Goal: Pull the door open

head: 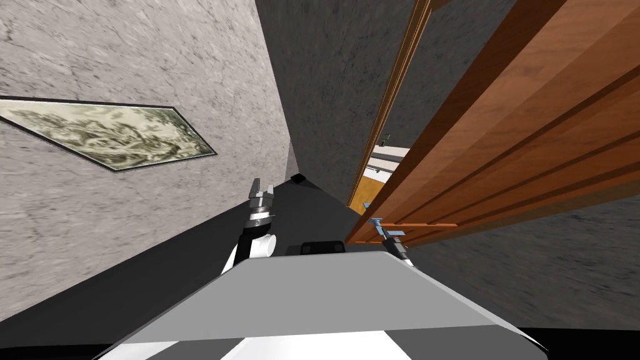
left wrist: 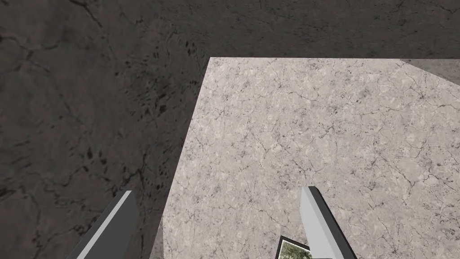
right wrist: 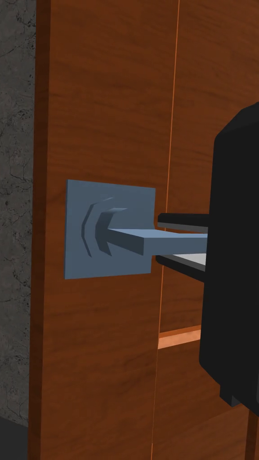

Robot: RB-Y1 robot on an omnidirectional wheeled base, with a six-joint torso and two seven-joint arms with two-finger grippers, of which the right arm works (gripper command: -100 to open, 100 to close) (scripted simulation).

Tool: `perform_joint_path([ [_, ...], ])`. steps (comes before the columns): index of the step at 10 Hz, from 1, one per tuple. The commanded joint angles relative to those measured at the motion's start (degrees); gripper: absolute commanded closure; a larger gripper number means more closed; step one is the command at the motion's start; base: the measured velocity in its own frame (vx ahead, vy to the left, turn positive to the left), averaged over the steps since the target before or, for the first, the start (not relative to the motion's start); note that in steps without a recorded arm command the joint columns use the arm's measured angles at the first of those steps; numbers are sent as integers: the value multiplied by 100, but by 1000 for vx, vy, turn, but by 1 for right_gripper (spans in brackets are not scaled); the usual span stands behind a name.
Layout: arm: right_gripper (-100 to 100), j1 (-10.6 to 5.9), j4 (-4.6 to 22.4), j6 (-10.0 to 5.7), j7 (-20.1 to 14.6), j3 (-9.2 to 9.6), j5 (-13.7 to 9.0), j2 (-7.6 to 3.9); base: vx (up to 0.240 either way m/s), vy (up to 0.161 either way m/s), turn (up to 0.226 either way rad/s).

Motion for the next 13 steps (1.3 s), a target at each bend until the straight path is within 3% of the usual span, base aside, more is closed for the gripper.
perform_joint_path([
  [1,100,-1,61,-66,-33,28,-31,-46,-206,-51,171],
  [13,100,-116,389,-358,-157,325,-143,-97,-171,-41,126],
])
